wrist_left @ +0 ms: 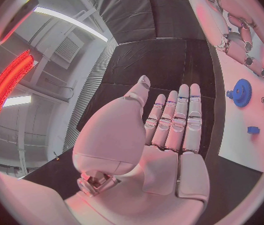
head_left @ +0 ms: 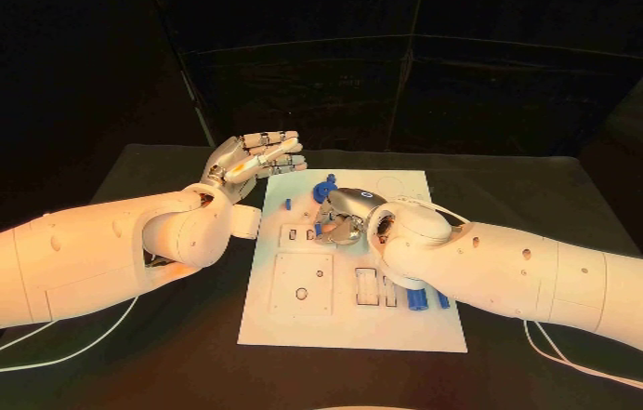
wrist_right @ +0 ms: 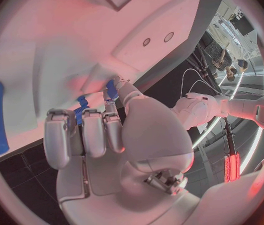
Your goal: Assemble the parts on the task board
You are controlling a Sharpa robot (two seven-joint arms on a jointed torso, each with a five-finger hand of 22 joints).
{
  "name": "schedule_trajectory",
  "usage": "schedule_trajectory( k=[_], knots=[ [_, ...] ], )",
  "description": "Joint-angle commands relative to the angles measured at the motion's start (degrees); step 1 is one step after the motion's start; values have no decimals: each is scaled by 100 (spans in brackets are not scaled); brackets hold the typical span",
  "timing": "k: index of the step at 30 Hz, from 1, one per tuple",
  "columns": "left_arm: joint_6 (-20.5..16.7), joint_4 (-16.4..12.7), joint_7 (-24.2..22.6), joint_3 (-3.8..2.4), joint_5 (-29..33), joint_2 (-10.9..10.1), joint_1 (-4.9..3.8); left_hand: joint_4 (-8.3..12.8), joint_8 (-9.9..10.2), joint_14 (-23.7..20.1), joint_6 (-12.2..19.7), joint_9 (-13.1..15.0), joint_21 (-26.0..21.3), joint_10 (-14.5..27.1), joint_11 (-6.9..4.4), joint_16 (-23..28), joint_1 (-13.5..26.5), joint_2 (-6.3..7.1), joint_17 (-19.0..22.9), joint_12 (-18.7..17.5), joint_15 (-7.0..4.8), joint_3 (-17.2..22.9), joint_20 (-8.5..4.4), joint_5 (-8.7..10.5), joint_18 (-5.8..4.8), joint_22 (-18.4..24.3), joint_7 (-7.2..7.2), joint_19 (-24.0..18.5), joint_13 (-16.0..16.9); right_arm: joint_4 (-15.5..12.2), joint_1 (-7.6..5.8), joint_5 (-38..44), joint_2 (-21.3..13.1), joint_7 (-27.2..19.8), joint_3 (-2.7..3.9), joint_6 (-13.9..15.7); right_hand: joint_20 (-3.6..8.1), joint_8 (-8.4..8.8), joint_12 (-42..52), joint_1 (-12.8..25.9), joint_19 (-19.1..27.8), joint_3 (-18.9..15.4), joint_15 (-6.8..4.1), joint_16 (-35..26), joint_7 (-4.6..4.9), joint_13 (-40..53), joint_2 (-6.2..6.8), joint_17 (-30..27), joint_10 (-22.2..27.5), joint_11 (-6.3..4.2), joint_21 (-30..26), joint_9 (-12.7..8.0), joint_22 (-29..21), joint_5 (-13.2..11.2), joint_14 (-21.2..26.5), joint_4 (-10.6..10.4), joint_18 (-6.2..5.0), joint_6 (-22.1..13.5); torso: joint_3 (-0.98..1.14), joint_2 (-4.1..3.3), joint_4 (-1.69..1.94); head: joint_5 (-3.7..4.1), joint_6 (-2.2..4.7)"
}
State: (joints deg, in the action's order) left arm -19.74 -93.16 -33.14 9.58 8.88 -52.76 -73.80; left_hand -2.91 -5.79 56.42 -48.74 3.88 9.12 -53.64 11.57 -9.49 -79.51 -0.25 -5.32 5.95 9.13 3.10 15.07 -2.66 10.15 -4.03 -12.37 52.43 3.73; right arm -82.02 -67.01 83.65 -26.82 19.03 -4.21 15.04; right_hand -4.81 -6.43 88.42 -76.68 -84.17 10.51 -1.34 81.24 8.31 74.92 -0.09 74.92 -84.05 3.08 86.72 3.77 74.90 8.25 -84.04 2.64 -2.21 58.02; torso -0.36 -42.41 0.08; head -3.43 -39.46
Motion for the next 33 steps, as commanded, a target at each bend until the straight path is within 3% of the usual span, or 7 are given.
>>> schedule_trajectory(
  k=[1, 33],
  knots=[
    [63, -6, -27, -6, 2, 0, -10, 35, 32, -2, -20, -6, -39, 17, 27, 16, 7, -61, 10, -26, 10, -2, 9, 1, 10, 9, -247, 15, -6, 25, 31, 12, -8, 139, -34, -276, -8, 30, -31, 7, -211, 29, 20, 24, 12, 1319, 35, 175, -451, 28, 14, 9, 702, 2, -333, -9, 51, -47, 2, 0, -2, -4, -7],
    [60, 9, -25, -6, 2, 3, -10, 35, 32, -2, -20, -6, -39, 17, 27, 16, 7, -61, 10, -26, 10, -2, 9, 1, 10, 9, -247, 15, -6, 6, 32, 13, -22, 265, -34, -298, -51, 156, -117, 179, -197, -133, 60, 25, 55, 1242, 235, 177, -389, 72, 0, 14, 677, -128, -333, -78, 45, -198, 0, 1, 0, 24, -42]
  ],
)
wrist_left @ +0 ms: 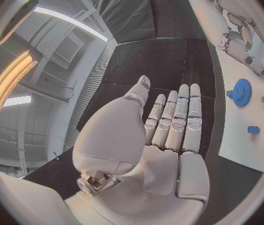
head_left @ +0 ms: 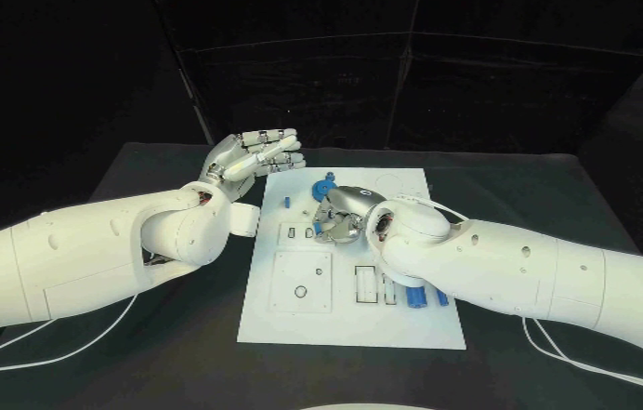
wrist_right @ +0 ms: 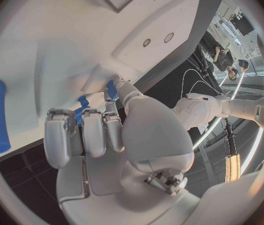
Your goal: Assemble the parts on the task board
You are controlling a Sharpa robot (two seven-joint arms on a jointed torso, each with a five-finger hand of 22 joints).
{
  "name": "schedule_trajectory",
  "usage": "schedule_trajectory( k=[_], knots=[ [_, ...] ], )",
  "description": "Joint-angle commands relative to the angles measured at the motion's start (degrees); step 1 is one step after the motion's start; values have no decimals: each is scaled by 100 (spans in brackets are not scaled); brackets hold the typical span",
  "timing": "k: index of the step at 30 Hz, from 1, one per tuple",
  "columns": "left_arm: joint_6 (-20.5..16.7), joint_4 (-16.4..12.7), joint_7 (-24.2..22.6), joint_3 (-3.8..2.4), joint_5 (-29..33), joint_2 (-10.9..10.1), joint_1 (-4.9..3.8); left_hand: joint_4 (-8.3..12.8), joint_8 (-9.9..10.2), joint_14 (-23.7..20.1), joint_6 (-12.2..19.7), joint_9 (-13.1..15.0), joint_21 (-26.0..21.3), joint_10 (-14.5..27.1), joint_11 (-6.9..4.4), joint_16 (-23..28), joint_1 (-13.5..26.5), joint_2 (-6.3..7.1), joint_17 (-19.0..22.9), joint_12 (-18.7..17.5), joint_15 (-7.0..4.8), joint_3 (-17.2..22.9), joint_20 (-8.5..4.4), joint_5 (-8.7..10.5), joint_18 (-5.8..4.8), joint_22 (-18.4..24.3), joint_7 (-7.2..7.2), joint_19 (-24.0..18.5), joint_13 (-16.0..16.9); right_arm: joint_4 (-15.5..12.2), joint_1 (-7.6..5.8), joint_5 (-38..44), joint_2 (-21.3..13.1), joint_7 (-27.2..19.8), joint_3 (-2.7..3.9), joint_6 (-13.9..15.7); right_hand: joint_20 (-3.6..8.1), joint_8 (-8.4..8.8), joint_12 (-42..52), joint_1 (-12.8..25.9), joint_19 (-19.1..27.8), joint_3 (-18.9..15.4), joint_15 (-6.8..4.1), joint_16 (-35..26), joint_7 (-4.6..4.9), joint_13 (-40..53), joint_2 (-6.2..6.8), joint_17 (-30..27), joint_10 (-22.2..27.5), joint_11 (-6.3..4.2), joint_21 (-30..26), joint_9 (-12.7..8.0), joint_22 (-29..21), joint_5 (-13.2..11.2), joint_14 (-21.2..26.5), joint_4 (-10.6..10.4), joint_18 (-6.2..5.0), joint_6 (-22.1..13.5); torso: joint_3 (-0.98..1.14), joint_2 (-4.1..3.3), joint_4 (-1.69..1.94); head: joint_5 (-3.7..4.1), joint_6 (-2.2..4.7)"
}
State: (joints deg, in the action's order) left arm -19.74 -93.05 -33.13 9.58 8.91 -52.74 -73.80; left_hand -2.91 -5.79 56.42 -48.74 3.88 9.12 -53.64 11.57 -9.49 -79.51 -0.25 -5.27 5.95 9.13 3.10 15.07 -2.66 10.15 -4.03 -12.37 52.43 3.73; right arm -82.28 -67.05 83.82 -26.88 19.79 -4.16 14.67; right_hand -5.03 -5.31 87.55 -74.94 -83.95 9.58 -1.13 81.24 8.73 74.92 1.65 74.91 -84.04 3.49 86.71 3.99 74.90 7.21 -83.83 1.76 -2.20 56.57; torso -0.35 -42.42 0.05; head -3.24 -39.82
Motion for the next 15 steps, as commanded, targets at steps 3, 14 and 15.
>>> schedule_trajectory(
  k=[3, 14, 15],
  knots=[
    [61, -1, -26, -6, -2, 2, -10, 35, 32, -2, -20, -6, -39, 17, 27, 16, 7, -61, 5, -26, 10, -2, 9, 1, 10, 10, -247, 15, -6, 32, 36, -3, -13, 191, -39, -247, -35, 74, -51, -2, -216, -62, 45, 26, 23, 1224, 80, 179, -375, 39, -2, -12, 673, -43, -354, 13, 44, -108, -1, 0, 1, 5, -6],
    [64, 10, -17, -5, -2, 7, -10, 35, 32, -2, -20, -6, -39, 17, 27, 16, 7, -61, 5, -26, 10, -2, 9, 1, 10, 10, -247, 15, -6, 13, 36, -1, -14, 162, -39, -59, -67, 160, -123, -17, -210, -154, 82, 26, 73, 1159, 135, 179, -319, 84, -9, -18, 661, -108, -353, -7, 41, -344, -1, 0, 1, 12, -1],
    [64, 10, -17, -5, -2, 8, -10, 35, 32, -2, -20, -6, -39, 17, 27, 16, 7, -61, 5, -26, 10, -2, 9, 1, 10, 10, -247, 15, -6, 10, 36, -1, -15, 155, -39, -34, -70, 163, -127, -16, -210, -161, 85, 27, 77, 1156, 141, 179, -316, 88, -10, -19, 661, -109, -353, -11, 41, -362, -1, 1, 0, 10, 0]
  ],
)
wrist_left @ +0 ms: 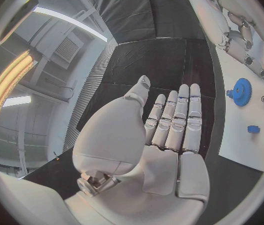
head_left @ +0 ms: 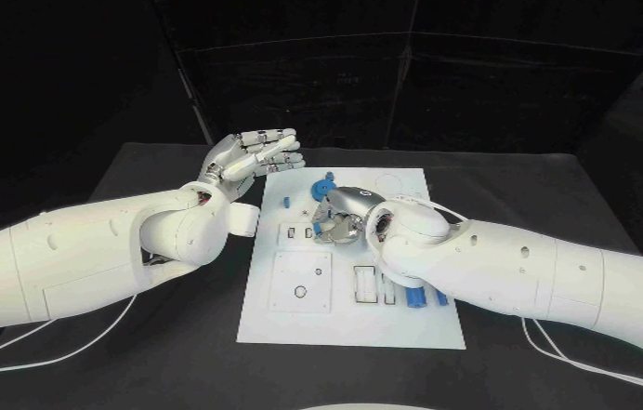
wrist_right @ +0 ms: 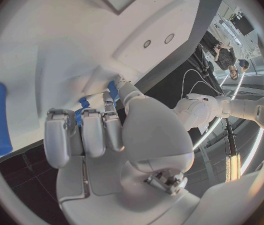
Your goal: Assemble the parts on the task board
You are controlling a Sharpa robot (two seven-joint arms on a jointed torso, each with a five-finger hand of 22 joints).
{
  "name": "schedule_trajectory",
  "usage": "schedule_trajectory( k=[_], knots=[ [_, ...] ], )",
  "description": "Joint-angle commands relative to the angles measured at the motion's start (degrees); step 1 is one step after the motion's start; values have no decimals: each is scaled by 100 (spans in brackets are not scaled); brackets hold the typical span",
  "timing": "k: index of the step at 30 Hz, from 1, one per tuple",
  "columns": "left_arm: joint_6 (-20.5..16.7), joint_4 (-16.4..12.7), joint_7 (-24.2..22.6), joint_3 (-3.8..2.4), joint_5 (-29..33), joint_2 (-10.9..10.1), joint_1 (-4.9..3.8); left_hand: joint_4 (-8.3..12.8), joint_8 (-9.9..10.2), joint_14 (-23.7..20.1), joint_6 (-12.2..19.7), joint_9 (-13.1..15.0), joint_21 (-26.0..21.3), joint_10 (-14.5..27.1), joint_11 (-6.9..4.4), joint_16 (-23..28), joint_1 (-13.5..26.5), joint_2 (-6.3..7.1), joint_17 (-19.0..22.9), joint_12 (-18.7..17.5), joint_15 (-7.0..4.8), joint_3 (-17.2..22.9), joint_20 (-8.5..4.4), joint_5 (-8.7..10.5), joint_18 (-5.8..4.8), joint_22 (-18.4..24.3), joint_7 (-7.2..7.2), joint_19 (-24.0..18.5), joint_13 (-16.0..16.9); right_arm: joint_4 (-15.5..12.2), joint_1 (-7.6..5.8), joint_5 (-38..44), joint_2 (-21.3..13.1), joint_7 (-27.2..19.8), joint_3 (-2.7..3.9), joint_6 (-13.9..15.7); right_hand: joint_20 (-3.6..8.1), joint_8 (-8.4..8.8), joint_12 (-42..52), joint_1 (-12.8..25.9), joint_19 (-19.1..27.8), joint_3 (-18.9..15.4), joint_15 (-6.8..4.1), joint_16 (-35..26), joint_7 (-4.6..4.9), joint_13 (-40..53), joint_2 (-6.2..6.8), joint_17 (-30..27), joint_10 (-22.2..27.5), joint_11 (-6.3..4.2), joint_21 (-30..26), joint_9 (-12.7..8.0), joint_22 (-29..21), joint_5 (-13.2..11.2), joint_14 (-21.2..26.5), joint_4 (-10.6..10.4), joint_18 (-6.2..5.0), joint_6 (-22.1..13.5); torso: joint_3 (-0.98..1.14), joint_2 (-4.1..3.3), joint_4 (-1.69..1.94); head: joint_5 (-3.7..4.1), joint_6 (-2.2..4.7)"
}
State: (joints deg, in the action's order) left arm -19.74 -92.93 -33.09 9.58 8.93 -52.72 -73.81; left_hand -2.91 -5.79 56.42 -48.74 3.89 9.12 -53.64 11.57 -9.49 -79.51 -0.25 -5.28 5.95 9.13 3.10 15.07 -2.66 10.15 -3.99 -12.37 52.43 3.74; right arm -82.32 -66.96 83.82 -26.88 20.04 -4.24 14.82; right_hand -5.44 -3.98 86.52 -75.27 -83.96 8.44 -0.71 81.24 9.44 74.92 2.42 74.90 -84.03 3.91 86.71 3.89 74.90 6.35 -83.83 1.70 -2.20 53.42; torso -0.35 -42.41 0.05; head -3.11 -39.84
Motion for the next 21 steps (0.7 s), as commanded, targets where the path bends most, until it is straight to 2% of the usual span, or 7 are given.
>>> schedule_trajectory(
  k=[1, 13, 21],
  knots=[
    [64, -1, -19, -6, -3, 6, -10, 35, 32, -2, -20, -6, -39, 17, 27, 16, 7, -61, 6, -26, 10, -2, 9, 1, 10, 6, -247, 15, -6, 11, 27, -1, -17, 125, -31, -24, -31, 32, -28, 18, -208, -54, 46, 27, 9, 1152, 68, 179, -313, 50, -9, -8, 660, -25, -352, -9, 41, -63, -2, 1, 1, -2, 4],
    [66, 0, -14, -6, -3, 3, -9, 35, 32, -2, -20, -6, -39, 17, 27, 16, 7, -61, 6, -26, 10, -2, 9, 1, 10, 6, -247, 15, -6, -37, 30, -1, -52, -34, -31, 339, -39, 25, -34, 27, -207, -84, 53, 29, 14, 1147, 93, 183, -309, 56, -10, -4, 659, -11, -352, -25, 40, -88, -1, 1, 4, -3, 10],
    [67, 6, -10, -5, -3, -1, -9, 60, 43, 12, -22, -6, -54, 18, 28, 27, 11, -62, 8, -40, 9, -5, 10, 1, 12, 8, -249, 33, -6, -159, 35, -1, -142, -321, -30, 865, -55, 28, -55, 24, -202, -167, 68, 29, 33, 1130, 199, 180, -292, 73, -16, -2, 648, -35, -351, -78, 38, -187, 1, 3, 1, -16, 18]
  ],
)
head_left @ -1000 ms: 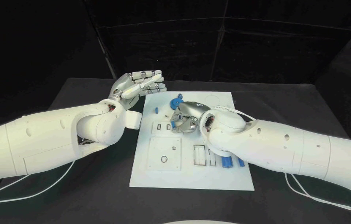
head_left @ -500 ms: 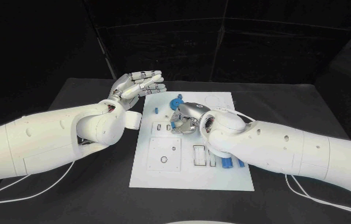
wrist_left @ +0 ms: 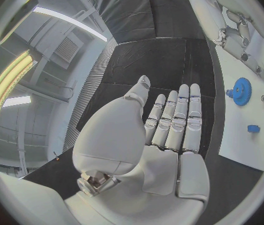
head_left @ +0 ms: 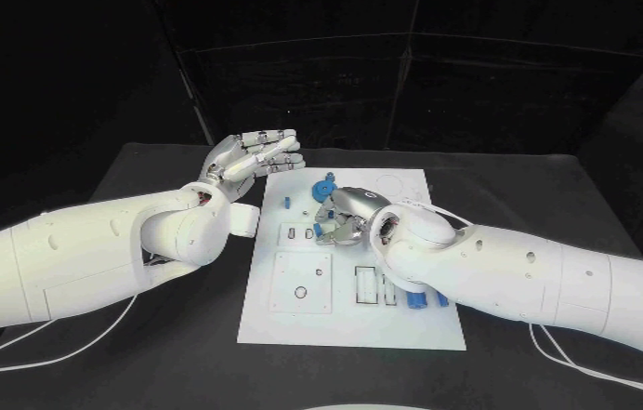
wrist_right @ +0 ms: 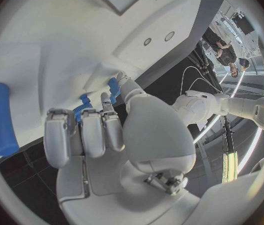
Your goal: Assemble the parts on the task board
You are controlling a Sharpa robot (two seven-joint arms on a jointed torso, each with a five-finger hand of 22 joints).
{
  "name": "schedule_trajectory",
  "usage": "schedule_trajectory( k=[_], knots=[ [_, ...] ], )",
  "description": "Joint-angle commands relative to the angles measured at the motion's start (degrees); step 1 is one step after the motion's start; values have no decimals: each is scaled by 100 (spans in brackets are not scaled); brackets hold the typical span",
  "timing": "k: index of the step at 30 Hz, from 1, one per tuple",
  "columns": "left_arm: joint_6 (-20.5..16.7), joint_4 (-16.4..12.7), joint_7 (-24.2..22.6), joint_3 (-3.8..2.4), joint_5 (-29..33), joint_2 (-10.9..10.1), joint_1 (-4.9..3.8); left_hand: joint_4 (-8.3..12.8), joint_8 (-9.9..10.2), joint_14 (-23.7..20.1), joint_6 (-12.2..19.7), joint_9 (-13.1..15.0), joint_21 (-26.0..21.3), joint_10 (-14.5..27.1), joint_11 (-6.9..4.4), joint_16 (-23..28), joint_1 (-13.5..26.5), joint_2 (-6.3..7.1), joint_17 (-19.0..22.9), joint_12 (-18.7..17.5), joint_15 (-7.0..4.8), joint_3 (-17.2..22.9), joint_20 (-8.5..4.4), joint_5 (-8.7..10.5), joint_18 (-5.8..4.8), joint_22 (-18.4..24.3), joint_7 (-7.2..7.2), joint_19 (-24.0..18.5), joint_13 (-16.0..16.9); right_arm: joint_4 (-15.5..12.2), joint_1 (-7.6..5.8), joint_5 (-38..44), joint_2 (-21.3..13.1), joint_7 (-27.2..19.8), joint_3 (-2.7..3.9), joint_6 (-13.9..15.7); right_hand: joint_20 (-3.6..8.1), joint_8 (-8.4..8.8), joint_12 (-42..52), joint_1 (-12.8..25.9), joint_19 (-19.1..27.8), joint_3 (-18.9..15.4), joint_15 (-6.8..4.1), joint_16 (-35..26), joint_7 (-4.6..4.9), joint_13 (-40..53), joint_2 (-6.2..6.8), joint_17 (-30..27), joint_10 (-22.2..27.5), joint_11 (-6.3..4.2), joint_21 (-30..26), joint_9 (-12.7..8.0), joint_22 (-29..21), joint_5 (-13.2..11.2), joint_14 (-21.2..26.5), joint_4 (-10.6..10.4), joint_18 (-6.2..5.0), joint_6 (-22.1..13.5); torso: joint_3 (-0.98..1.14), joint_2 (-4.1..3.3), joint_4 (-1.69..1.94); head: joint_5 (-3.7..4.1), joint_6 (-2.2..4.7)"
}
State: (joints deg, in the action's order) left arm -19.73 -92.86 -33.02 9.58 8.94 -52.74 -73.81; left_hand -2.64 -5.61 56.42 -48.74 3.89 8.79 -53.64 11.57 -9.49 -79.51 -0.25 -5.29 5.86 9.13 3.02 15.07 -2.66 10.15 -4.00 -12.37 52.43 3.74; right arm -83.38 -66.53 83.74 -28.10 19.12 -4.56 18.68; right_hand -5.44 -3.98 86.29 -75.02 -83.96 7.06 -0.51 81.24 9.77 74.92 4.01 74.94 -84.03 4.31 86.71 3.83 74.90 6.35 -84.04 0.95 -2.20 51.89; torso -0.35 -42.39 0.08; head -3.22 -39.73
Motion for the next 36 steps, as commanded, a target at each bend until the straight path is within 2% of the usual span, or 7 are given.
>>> schedule_trajectory(
  k=[1, 11, 20, 28, 29, 32, 36],
  knots=[
    [66, 1, -16, -6, -4, 0, -9, 33, 25, 12, -22, -6, -21, 18, 29, 27, 11, -62, 9, -32, 9, 3, 9, 1, 13, 9, -249, 33, -6, -72, -8, 5, -36, -283, 3, 559, -57, 29, -33, -6, -201, -34, 50, 28, 3, 1129, 50, 176, -291, 35, -16, 3, 648, -39, -330, -11, 38, -48, 1, 1, -1, -4, 10],
    [76, 23, 10, -5, -4, -6, -9, 65, 30, 82, -43, -2, -21, -6, 17, 16, 18, -71, 1, -37, -10, 2, 0, 1, 23, 3, -236, 94, -3, -359, -9, -52, -273, -635, 11, 839, -69, 29, -22, -37, -204, -66, 62, 30, 19, 1139, 108, 177, -299, 50, -15, 2, 653, -56, -330, -65, 39, -122, 0, 2, 2, -13, 18],
    [153, 83, 289, -5, -355, -57, -9, 141, -22, 558, -278, 15, 78, -296, -107, -114, 93, -122, -77, 10, -160, -15, -131, 0, 42, -43, -124, 514, 8, -1097, -183, -688, -1026, -1380, 17, 500, -75, 0, -36, -28, -195, -87, 66, 30, 16, 1126, 94, 176, -289, 51, -23, 14, 636, -2, -329, -133, 35, -100, 0, 13, -3, -25, 25],
    [334, 188, 1459, -5, -1914, -187, -91, -111, -263, 2916, -965, 98, 1027, -1789, -695, -1434, 529, -181, -851, 581, -881, -133, -833, -21, 58, -481, 343, 2229, 231, -1414, -563, -1709, -1728, -1918, 171, 404, -77, -8, -594, -127, 316, -233, 55, 28, 9, 638, -23, 171, 132, 43, -515, 18, -399, 404, -325, -226, -175, -130, 25, 32, -1, -18, 69],
    [419, 223, 1728, -5, -2143, -194, -122, -168, -285, 3028, -1039, 112, 1184, -1980, -774, -1884, 601, -197, -1249, 664, -970, -151, -913, -25, 49, -563, 405, 2445, 277, -1391, -625, -1929, -1803, -1960, 180, 419, -76, 2, -741, -155, 426, -245, 58, 27, 15, 512, -39, 168, 240, 44, -636, 14, -626, 453, -324, -227, -219, -163, 31, 45, -1, -21, 57],
    [691, 319, 2507, -4, -2862, -202, -218, -329, -316, 3150, -1230, 164, 1745, -2473, -988, -5110, 804, -188, -4532, 968, -1128, -238, -1152, 0, 7, -912, 533, 2873, 523, -1265, -750, -2411, -1967, -2069, 196, 461, -75, -10, -829, -192, 476, -294, 56, 25, 16, 436, -57, 165, 289, 42, -733, 19, -760, 513, -323, -238, -240, -182, 33, 97, -12, -32, 21],
    [1114, 386, 3702, -3, -3832, -160, -356, -582, -426, 3227, -1453, 280, 3284, -2808, -1062, -6823, 1113, -216, -6617, 1492, -1243, -431, -1249, 4, -188, -2561, 694, 3066, 966, -1083, -853, -2778, -2121, -2161, 205, 523, -69, -34, -830, -214, 465, -337, 51, 25, 8, 432, -61, 165, 279, 34, -759, 28, -777, 554, -322, -243, -240, -162, 46, 149, -10, -46, 14]
  ],
)
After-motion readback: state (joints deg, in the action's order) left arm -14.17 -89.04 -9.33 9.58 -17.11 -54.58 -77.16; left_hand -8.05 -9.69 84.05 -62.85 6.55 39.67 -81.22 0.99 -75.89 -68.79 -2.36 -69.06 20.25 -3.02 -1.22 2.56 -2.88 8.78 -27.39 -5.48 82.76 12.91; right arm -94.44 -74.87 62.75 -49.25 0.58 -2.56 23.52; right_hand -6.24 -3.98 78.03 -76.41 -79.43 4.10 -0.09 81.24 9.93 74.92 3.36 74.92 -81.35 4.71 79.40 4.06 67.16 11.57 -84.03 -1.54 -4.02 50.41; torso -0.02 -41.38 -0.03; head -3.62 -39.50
